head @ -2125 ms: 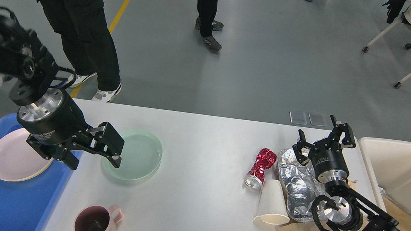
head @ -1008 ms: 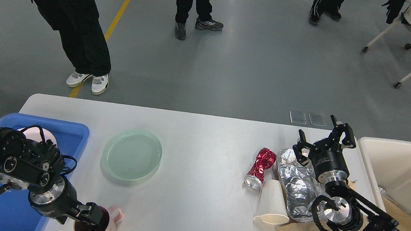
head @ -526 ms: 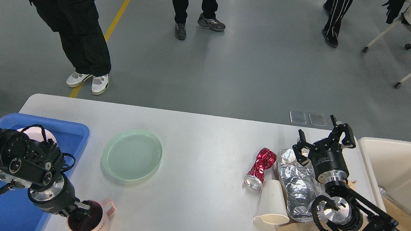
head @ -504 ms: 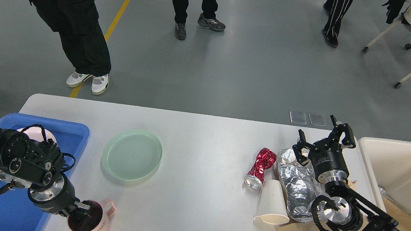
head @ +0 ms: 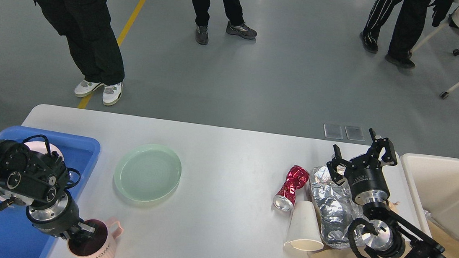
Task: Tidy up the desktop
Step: 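Grasp the pink HOME mug with the left gripper, then lift the pink mug and set it on the blue tray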
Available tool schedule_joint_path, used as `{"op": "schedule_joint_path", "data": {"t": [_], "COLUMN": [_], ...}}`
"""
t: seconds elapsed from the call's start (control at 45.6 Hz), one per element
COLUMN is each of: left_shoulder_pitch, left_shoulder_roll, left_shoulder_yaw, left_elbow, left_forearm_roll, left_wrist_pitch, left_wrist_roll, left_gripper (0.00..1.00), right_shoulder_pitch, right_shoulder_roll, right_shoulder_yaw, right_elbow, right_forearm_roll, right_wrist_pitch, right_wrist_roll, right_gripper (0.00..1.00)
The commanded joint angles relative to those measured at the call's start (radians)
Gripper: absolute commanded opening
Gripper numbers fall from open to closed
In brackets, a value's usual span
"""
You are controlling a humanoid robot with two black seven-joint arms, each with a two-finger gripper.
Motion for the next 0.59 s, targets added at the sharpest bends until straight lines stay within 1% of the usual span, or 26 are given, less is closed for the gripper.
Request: {"op": "schedule_joint_path", "data": {"t": [0.0,0.11,0.175,0.219,0.307,0.394,0.46,0.504,0.57], "left_shoulder_pitch": [-0.156,-0.344,-0.462,-0.548,-0.717,-0.872,-0.961,-1.000,-1.006], "left_shoulder_roll": [0.028,0.037,0.029,0.026,-0.010,-0.063,-0.093,-0.101,-0.104], "left_shoulder_yaw": [0.038,0.093,0.129,0.158,0.213,0.257,0.270,0.271,0.271], "left_elbow": [-0.058,-0.135,-0.189,-0.218,-0.266,-0.289,-0.307,-0.313,-0.313], "left_forearm_roll": [-0.009,-0.014,-0.029,-0.052,-0.110,-0.155,-0.172,-0.178,-0.186], "left_wrist_pitch": [-0.127,-0.214,-0.251,-0.271,-0.343,-0.452,-0.527,-0.553,-0.560], "left_wrist_roll": [-0.017,-0.023,-0.027,-0.038,-0.082,-0.151,-0.201,-0.214,-0.218], "left_gripper": [0.00,0.00,0.00,0.00,0.00,0.00,0.00,0.00,0.00], "right_shoulder_pitch": [0.000,0.000,0.000,0.000,0.000,0.000,0.000,0.000,0.000], "right_shoulder_roll": [0.000,0.000,-0.001,-0.001,-0.001,-0.001,-0.001,-0.001,-0.001], "right_shoulder_yaw": [0.000,0.000,0.000,0.000,0.000,0.000,0.000,0.000,0.000], "right_elbow": [0.000,0.000,0.000,0.000,0.000,0.000,0.000,0.000,0.000], "right_forearm_roll": [0.000,0.000,0.000,0.000,0.000,0.000,0.000,0.000,0.000], "right_wrist_pitch": [0.000,0.000,0.000,0.000,0.000,0.000,0.000,0.000,0.000], "right_wrist_roll": [0.000,0.000,0.000,0.000,0.000,0.000,0.000,0.000,0.000], "right_gripper": [1.00,1.00,1.00,1.00,1.00,1.00,1.00,1.00,1.00]}}
